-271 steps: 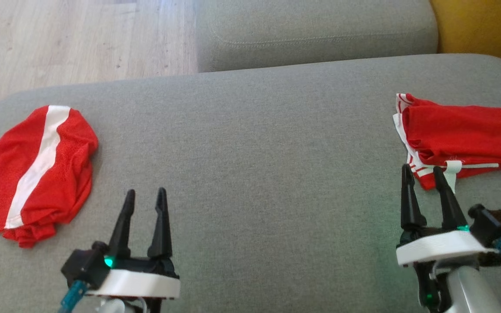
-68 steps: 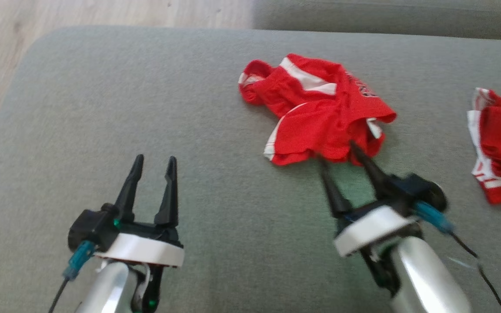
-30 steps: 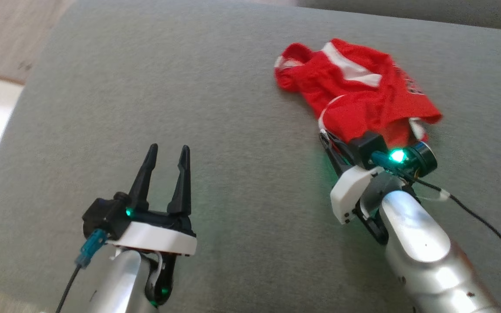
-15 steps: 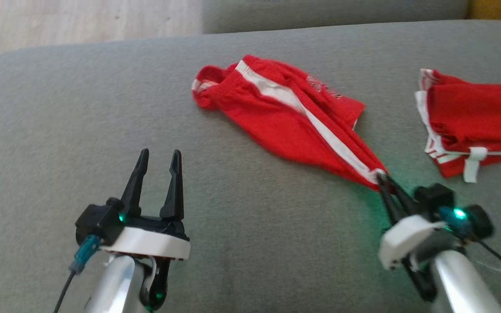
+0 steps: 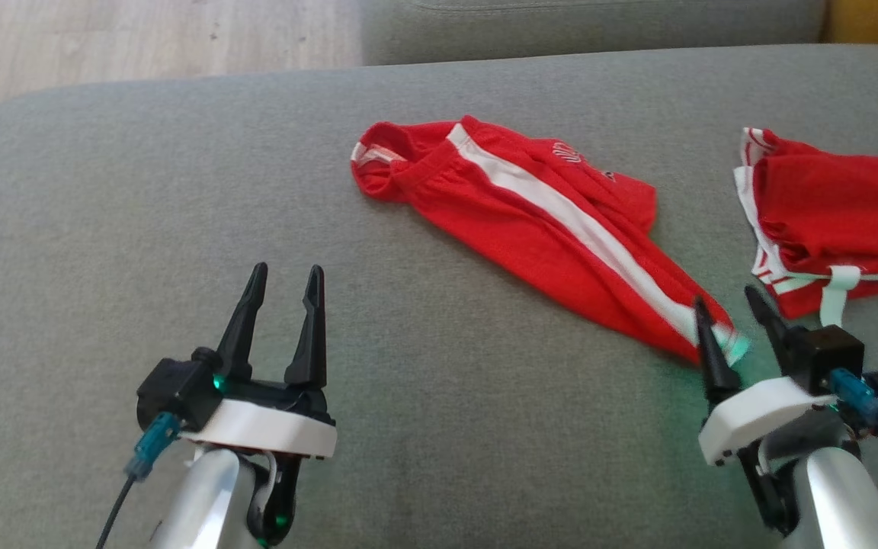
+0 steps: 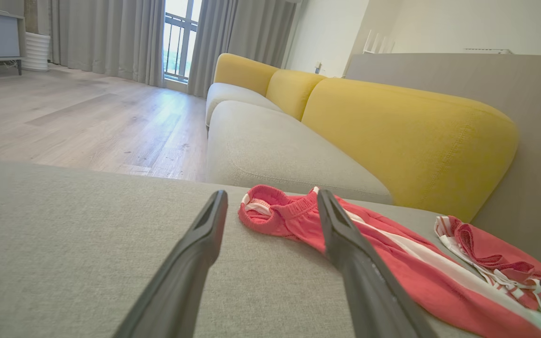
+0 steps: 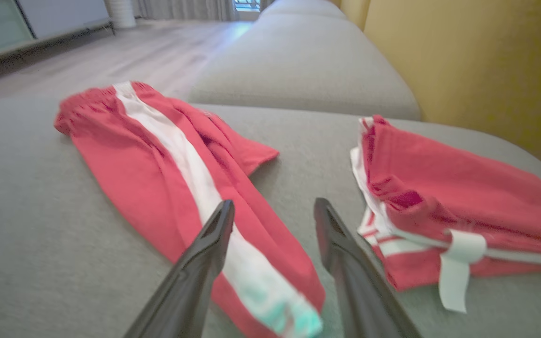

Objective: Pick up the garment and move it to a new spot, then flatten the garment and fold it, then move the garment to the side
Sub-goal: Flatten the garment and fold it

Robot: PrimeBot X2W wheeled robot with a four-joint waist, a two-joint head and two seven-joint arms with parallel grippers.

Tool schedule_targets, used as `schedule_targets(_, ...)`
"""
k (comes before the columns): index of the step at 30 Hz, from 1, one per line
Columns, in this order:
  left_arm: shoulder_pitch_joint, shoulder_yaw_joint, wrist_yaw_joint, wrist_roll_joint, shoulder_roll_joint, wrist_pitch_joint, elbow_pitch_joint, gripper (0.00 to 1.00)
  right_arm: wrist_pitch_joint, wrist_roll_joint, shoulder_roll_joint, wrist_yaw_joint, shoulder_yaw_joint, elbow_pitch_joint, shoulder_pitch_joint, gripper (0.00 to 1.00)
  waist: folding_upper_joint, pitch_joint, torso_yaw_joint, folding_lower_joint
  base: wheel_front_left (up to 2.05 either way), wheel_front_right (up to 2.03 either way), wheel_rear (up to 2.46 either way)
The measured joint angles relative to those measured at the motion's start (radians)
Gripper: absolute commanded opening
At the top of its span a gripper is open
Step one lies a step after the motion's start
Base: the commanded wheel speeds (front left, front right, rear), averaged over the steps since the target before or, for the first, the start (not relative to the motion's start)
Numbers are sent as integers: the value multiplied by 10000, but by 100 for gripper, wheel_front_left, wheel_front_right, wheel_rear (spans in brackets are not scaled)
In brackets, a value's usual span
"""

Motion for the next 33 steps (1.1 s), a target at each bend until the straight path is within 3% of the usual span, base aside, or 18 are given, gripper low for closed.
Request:
schedule_targets(10,9,-81,0,-2,19,0,-10,100,-1801,1116,186,0,1258,-650,2,100,0,-153,559,0,0,0,0)
schedule_targets(19,149,-357,0,-2,23,0,-127,100,-1967,1185,201,0,1751,-132,-230,100,0,-47,1105,1,0,0,0)
schedule_targets(24,105,-587,0,-27,17,0,-132,100,-924,1039,178,2,1998,767,-1954,100,0,315,1539,1,0,0,0)
schedule_targets(27,-98,-871,0,-178,-10,0,-63,100,-291,1030,117,0,1848,1868,-3593,100,0,643,2003,2,0,0,0)
schedule_targets(33,-368,-1020,0,-376,-54,0,-33,100,221,771,-192,2,1285,4046,-5192,100,0,1071,2820,3,0,0,0)
